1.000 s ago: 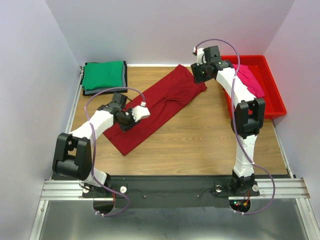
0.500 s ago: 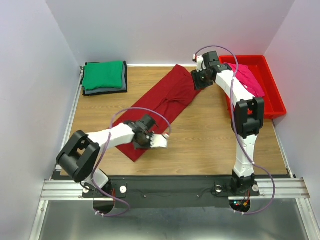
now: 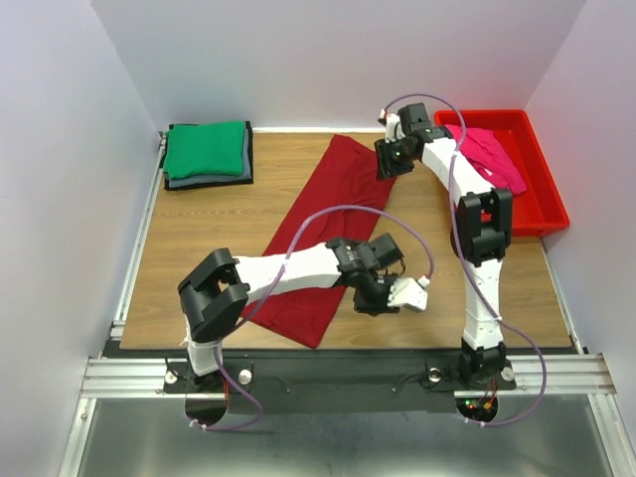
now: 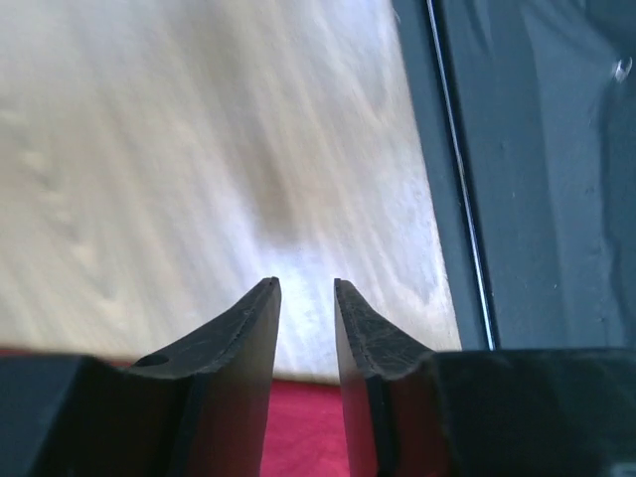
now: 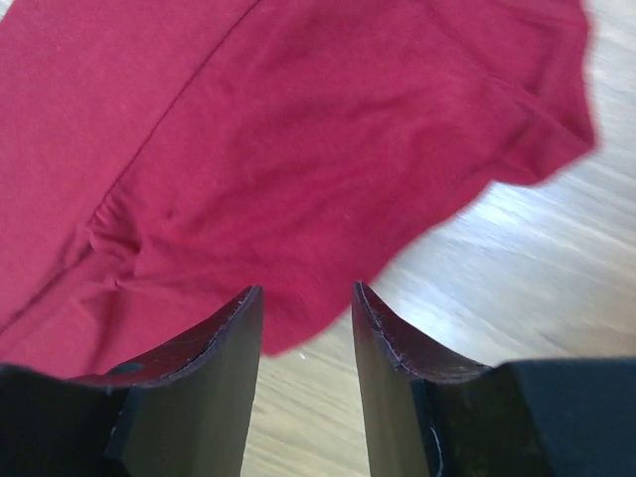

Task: Fold and stack the t-shirts
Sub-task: Fold the tshirt

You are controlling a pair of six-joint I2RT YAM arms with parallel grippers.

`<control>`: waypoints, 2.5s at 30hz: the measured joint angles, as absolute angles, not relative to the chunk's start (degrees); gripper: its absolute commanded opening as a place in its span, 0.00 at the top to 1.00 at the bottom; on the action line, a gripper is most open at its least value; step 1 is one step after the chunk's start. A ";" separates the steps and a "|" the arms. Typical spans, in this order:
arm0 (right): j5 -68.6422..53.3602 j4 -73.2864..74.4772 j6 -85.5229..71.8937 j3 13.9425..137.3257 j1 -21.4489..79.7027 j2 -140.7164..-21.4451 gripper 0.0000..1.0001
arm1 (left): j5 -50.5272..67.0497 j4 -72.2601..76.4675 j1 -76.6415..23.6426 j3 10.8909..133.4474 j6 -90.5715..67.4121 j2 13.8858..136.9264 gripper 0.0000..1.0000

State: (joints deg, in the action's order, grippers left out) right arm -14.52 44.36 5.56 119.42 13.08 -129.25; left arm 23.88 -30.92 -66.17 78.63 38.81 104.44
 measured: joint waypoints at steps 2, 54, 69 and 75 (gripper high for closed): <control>-16.27 44.45 4.43 121.30 13.08 -131.79 0.58 | 24.97 -31.14 -65.01 79.83 38.02 103.66 0.58; -15.25 32.25 4.73 107.66 13.74 -112.18 0.04 | 25.26 -22.98 -60.12 74.35 34.20 109.38 0.54; -25.87 55.20 33.91 75.46 16.36 -82.08 0.38 | 31.22 -28.05 -51.35 53.43 46.24 63.92 0.48; -23.81 52.29 33.23 70.41 21.89 -85.43 0.45 | 32.32 -25.82 -40.53 50.00 45.25 74.32 0.51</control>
